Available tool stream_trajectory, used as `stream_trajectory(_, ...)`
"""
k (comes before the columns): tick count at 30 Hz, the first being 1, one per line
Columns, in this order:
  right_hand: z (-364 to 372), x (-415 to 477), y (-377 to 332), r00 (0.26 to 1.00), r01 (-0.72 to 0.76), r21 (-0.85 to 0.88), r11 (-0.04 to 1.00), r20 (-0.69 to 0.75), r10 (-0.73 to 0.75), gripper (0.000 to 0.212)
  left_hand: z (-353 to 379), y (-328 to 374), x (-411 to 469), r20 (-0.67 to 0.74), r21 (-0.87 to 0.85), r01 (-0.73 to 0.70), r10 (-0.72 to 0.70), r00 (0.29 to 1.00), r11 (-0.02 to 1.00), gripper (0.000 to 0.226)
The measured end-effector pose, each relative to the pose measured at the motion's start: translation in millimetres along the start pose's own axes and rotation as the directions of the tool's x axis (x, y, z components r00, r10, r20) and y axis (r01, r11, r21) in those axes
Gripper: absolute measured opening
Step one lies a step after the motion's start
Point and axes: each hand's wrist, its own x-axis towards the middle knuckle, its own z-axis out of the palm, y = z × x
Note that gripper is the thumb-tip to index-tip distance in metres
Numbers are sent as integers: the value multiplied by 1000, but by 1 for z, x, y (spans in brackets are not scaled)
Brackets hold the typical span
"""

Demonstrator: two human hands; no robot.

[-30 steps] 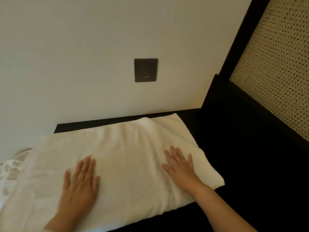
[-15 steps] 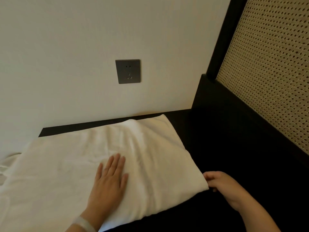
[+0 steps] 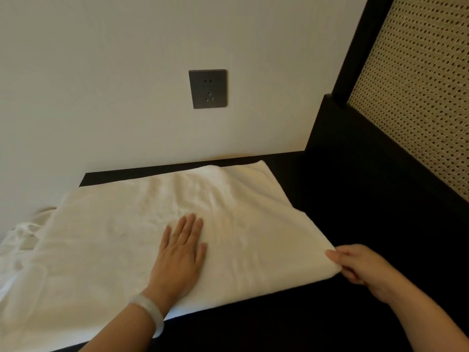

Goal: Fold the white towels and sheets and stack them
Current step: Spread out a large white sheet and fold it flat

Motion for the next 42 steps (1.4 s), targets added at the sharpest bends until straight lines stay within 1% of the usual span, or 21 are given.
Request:
stream_trajectory(3, -4, -1, 9, 992, -102, -76, 992, 72, 107, 27, 1, 5, 1, 1, 43, -3, 3, 1000, 999, 71)
stream_trajectory(7, -16, 2, -7, 965, -122, -188, 975, 208, 160, 13, 0, 6, 1, 5, 48, -1, 1, 1000, 999, 72)
stream_trajectory(9, -15, 4, -9, 972, -109, -240, 965, 177, 154, 8, 0, 7, 1, -5, 36, -9, 9, 1000, 999, 72)
stream_trajectory(12, -15, 7, -4, 974, -149, -311, 939, 116, 194, 6, 2, 6, -2, 3, 33, -14, 14, 1000, 999, 71)
stream_trajectory(15, -20, 8, -9, 957, -174, -388, 905, 149, 248, 9, 3, 8, -4, -1, 17, -12, 12, 1000, 1000, 70)
stream_trajectory(16, -19, 11, -15, 966, -164, -437, 885, 111, 234, 7, 5, 9, -4, -1, 14, -9, 10, 1000, 1000, 70)
stream_trajectory(17, -16, 17, -21, 983, -146, -482, 864, 26, 180, 4, 5, 9, -4, 3, 15, -4, 4, 1000, 1000, 71)
stream_trajectory(18, -13, 24, -28, 992, -123, -509, 852, -90, 89, 2, 6, 10, -3, 6, 25, 1, -1, 1000, 1000, 71)
stream_trajectory(19, -7, 32, -38, 979, -77, -516, 853, -203, -34, 5, 5, 11, -1, 10, 38, 6, -6, 1000, 999, 73)
stream_trajectory(20, -1, 39, -50, 953, -9, -504, 864, -265, -145, 8, 5, 13, 3, 8, 40, 9, -10, 1000, 999, 74)
stream_trajectory(21, 7, 48, -63, 933, 75, -476, 876, -277, -230, 10, 3, 15, 8, -12, 22, 9, -9, 1000, 1000, 75)
stream_trajectory(23, 23, 69, -86, 917, 187, -438, 879, -244, -316, 12, -1, 17, 25, -60, -16, 2, -3, 998, 1000, 71)
stream_trajectory(26, 45, 105, -113, 911, 194, -441, 876, -251, -328, 17, -7, 11, 60, -67, 14, 53, -52, 996, 999, 63)
stream_trajectory(30, 62, 149, -137, 917, 115, -493, 863, -282, -283, 39, -2, -3, 90, -34, 22, 132, -131, 991, 991, 64)
stream_trajectory(33, 64, 181, -148, 926, 94, -518, 850, -268, -266, 47, 5, -5, 88, -80, 36, 139, -136, 988, 990, 71)
stream_trajectory(35, 64, 198, -155, 939, 82, -504, 860, -250, -237, 44, 5, -3, 87, -109, 12, 137, -135, 985, 991, 69)
stream_trajectory(37, 63, 213, -159, 954, 88, -513, 854, -202, -220, 25, 8, -5, 87, -119, 4, 137, -135, 984, 991, 69)
stream_trajectory(38, 61, 219, -161, 959, 98, -526, 845, -176, -221, 21, 8, -6, 87, -112, 8, 137, -135, 984, 991, 69)
stream_trajectory(39, 58, 225, -161, 959, 104, -529, 842, -171, -226, 23, 7, -7, 88, -106, 29, 140, -136, 985, 990, 69)
stream_trajectory(40, 54, 230, -161, 955, 102, -526, 845, -187, -231, 24, 4, -5, 88, -93, 52, 144, -139, 986, 988, 68)
stream_trajectory(42, 46, 235, -162, 942, 85, -485, 870, -246, -229, 17, -1, -1, 88, -65, 44, 144, -141, 988, 989, 64)
